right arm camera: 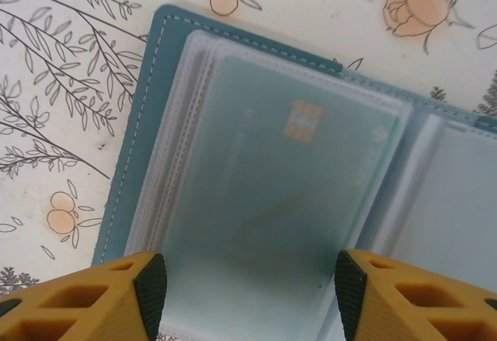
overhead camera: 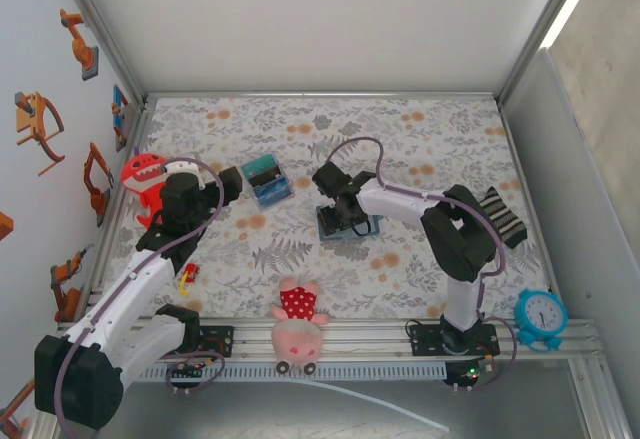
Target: Take the credit cards out of the card holder
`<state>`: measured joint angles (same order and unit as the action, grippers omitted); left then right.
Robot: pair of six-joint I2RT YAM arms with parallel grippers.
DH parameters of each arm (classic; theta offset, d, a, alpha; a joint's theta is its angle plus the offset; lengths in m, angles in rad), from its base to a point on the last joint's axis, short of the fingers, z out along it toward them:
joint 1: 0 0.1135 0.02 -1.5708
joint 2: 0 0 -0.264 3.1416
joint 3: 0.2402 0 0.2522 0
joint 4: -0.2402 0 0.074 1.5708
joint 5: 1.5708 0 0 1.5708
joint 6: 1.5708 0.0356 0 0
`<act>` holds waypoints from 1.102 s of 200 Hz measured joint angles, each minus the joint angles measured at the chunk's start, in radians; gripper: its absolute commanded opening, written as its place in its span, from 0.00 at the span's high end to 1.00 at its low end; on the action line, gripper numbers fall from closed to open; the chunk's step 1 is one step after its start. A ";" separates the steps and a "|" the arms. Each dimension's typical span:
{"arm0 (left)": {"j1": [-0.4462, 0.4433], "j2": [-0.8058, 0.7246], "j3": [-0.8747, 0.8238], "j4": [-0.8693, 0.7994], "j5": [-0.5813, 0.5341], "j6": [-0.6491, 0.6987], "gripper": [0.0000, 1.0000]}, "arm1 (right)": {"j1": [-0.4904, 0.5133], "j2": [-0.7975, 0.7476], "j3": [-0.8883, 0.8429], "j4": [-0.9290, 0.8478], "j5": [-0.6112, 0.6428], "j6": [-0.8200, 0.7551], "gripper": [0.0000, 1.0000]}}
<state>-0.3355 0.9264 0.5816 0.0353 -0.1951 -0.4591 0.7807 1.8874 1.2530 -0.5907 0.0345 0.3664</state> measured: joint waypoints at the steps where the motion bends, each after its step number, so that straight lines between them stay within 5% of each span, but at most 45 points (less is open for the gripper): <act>1: 0.000 0.000 0.000 0.000 0.000 0.000 0.03 | 0.000 0.001 0.000 0.000 -0.001 0.000 0.39; 117: 0.000 0.016 0.000 -0.004 0.002 -0.011 0.03 | 0.000 0.008 0.007 0.000 -0.019 0.000 0.36; 220: 0.000 0.003 0.010 -0.014 0.049 -0.010 0.03 | 0.002 0.009 -0.004 0.036 -0.131 0.000 0.53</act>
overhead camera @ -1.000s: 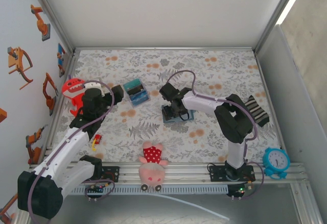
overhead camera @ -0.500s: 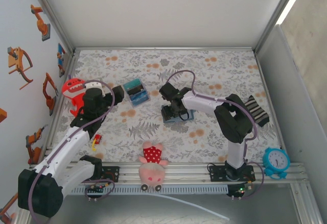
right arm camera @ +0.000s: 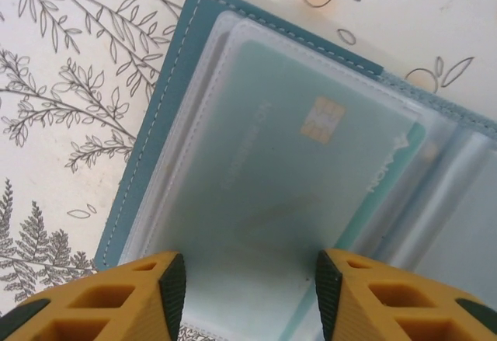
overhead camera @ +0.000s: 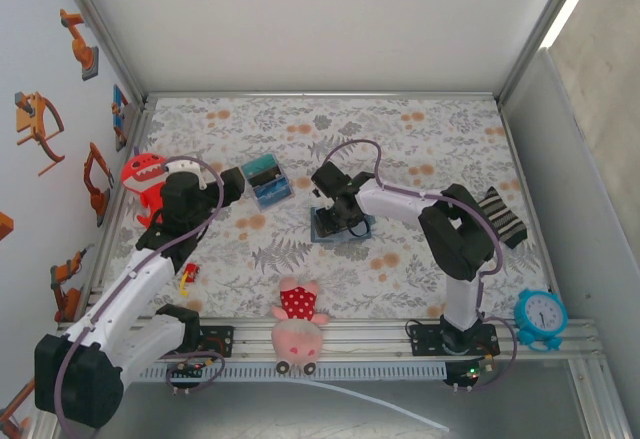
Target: Take the credit cards out of the card holder
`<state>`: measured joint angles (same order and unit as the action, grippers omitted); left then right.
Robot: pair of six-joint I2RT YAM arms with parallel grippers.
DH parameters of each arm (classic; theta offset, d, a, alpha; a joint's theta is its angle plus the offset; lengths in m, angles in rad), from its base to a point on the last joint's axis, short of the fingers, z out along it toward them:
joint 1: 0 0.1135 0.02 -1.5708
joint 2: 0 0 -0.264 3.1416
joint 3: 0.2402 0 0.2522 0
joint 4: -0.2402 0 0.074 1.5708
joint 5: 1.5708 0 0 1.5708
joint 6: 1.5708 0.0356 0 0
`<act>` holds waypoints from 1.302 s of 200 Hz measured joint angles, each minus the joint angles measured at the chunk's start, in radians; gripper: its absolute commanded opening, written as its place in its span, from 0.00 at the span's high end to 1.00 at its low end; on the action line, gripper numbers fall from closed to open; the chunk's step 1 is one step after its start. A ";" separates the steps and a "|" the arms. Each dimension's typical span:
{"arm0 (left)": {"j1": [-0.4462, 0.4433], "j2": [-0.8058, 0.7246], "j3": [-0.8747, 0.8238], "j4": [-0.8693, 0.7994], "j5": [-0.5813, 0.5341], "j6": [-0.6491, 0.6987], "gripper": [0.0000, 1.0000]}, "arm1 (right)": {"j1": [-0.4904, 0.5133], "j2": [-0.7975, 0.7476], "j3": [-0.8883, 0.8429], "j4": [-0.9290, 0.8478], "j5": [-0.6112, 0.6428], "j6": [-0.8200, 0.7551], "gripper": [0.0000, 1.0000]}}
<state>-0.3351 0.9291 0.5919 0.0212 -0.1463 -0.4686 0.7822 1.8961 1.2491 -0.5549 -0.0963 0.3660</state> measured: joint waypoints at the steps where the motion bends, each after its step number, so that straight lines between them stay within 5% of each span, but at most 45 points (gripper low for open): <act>1: 0.000 -0.001 0.000 0.000 0.002 0.000 0.03 | 0.000 0.000 0.000 0.000 0.000 0.000 0.53; 66: 0.000 -0.031 0.017 -0.005 0.035 0.002 0.03 | 0.025 -0.029 -0.003 -0.026 0.049 0.008 0.42; 135: 0.000 -0.045 0.017 -0.021 -0.004 -0.012 0.03 | 0.067 -0.076 0.012 -0.070 0.123 0.023 0.43; 260: 0.000 -0.067 0.017 -0.045 -0.056 -0.037 0.03 | 0.084 0.061 0.100 -0.069 0.144 0.019 0.43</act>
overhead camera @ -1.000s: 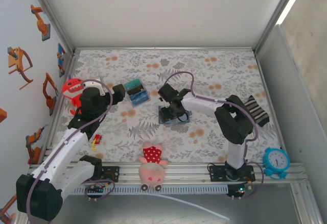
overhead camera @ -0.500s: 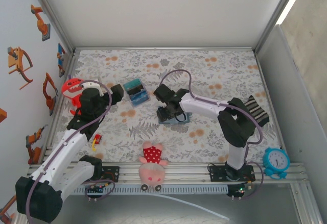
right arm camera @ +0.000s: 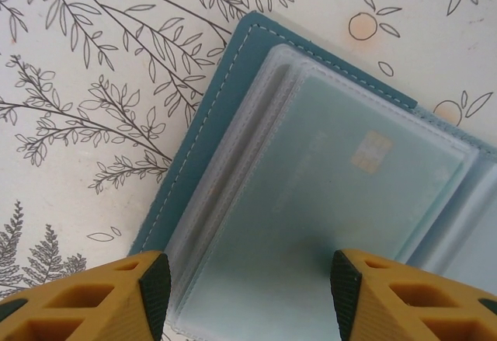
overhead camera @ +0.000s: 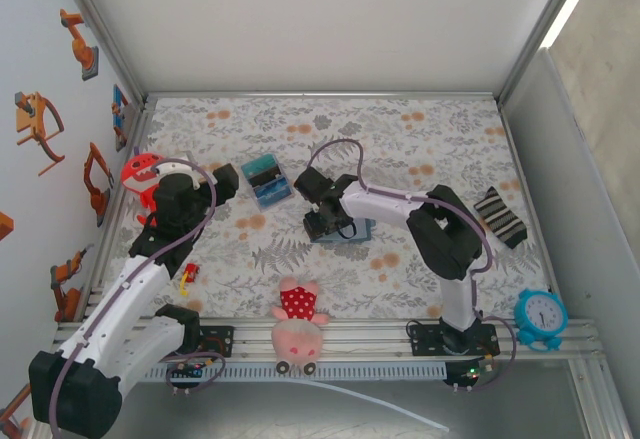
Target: Take the credit cards out of the card holder
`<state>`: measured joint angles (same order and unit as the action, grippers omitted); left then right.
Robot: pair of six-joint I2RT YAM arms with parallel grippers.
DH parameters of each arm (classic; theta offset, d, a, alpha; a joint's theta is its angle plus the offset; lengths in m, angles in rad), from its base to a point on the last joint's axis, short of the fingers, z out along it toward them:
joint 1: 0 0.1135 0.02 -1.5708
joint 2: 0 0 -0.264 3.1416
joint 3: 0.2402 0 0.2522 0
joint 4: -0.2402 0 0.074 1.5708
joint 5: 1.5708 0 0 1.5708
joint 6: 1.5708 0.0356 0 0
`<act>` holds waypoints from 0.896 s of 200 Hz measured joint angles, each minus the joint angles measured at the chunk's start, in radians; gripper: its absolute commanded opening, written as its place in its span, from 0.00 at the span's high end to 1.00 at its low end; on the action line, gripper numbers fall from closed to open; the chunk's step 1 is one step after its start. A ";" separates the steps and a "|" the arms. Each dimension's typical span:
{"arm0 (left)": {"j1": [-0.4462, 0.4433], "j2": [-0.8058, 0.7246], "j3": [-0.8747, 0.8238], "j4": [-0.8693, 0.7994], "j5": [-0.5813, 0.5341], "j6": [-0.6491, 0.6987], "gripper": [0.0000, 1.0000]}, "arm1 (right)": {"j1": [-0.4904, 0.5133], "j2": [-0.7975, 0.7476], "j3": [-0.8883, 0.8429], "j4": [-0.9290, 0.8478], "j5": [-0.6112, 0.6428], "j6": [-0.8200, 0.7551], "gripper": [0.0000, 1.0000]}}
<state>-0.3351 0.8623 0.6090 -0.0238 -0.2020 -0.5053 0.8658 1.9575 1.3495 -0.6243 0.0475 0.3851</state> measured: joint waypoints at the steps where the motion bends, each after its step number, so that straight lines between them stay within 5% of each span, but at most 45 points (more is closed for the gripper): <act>1: 0.000 0.000 0.000 0.000 0.000 0.000 0.03 | 0.000 0.000 0.000 0.000 0.000 0.000 0.43; 60: 0.000 0.001 0.000 0.000 0.001 0.000 0.03 | 0.000 -0.005 -0.020 0.022 -0.001 0.001 0.50; 134: 0.000 -0.011 0.000 -0.020 0.009 0.000 0.03 | -0.012 -0.051 -0.091 0.082 -0.071 -0.019 0.73; 179: 0.000 -0.023 0.000 -0.023 0.013 0.000 0.03 | -0.011 -0.062 -0.105 0.083 -0.080 -0.027 0.74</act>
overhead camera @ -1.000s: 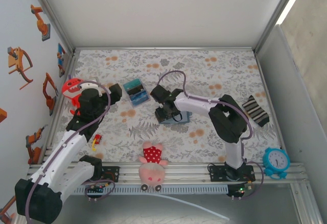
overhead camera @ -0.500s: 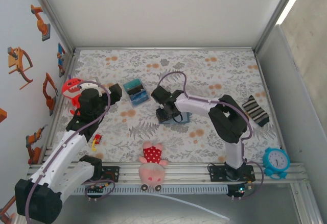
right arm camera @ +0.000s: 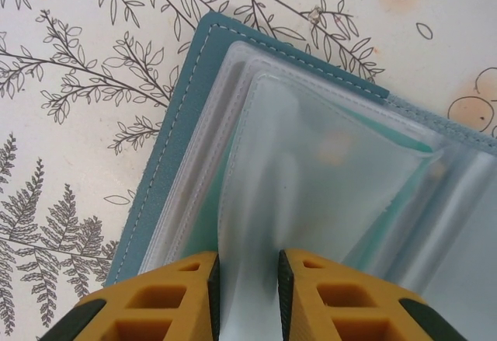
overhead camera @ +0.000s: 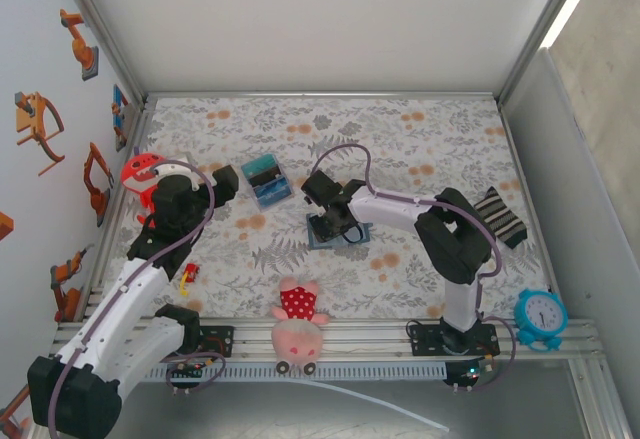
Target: Take the credit cards out of the card holder
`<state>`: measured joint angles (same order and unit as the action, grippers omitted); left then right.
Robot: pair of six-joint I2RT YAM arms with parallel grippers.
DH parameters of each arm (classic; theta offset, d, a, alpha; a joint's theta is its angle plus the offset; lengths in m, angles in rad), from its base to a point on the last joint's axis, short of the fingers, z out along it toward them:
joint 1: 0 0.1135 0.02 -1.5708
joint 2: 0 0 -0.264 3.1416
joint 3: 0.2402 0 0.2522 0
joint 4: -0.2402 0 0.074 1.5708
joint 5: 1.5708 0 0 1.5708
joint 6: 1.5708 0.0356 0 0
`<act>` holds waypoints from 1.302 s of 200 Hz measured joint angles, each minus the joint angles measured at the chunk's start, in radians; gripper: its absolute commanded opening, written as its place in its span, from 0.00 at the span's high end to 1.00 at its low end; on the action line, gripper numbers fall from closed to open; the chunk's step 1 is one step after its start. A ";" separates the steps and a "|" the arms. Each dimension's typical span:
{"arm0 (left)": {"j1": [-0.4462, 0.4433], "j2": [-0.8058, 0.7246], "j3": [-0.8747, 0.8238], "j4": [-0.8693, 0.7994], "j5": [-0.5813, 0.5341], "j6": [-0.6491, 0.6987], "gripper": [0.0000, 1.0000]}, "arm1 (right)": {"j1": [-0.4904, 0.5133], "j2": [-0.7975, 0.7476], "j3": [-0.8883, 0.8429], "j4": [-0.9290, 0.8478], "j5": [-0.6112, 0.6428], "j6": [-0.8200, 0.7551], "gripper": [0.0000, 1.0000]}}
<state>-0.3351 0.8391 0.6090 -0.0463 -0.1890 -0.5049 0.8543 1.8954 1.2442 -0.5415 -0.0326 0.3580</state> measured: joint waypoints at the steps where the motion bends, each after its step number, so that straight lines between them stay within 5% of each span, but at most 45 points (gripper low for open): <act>1: 0.000 0.000 0.000 0.000 0.000 0.000 0.03 | 0.000 0.000 0.000 0.000 0.000 0.000 0.74; 144: 0.000 0.012 0.018 -0.016 0.002 0.002 0.03 | -0.008 -0.050 0.000 -0.074 0.172 0.014 0.66; 260: 0.000 0.019 0.035 -0.022 0.006 0.013 0.03 | -0.113 -0.142 -0.098 -0.074 0.206 0.072 0.67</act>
<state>-0.3351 0.8581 0.6441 -0.0681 -0.1825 -0.4923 0.7410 1.7538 1.1465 -0.6151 0.1734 0.4305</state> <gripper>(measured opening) 0.970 0.338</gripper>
